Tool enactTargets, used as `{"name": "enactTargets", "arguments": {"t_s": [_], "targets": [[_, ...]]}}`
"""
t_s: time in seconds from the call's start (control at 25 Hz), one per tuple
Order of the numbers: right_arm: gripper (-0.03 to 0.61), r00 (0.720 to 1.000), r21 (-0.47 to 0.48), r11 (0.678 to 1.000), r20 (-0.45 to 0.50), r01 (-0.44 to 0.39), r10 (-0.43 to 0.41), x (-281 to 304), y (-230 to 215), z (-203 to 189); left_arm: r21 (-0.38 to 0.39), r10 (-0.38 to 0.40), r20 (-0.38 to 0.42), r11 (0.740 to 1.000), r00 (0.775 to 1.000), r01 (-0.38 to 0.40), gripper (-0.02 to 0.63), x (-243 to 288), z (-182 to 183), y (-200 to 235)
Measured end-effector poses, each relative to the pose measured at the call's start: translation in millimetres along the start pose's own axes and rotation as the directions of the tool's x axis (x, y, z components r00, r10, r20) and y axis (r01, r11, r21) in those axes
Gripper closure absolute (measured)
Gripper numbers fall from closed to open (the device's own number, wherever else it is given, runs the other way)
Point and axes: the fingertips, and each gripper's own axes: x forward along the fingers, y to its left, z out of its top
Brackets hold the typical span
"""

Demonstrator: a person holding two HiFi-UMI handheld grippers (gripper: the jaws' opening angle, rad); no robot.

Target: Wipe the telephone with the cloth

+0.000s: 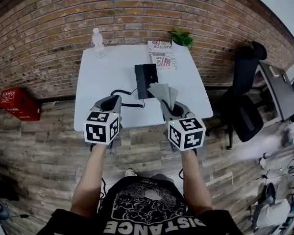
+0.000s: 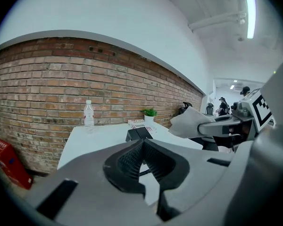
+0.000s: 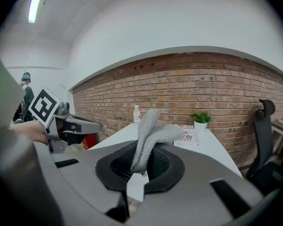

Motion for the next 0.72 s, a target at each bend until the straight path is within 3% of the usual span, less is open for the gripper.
{"name": "enactTargets", "arguments": {"t_s": [0.72], "targets": [[0.566, 0.997, -0.062, 0.995, -0.004, -0.072, 0.072, 79, -23, 16, -0.029, 0.061, -0.047, 0.998, 0.997, -0.062, 0.609, 39, -16, 35]]}}
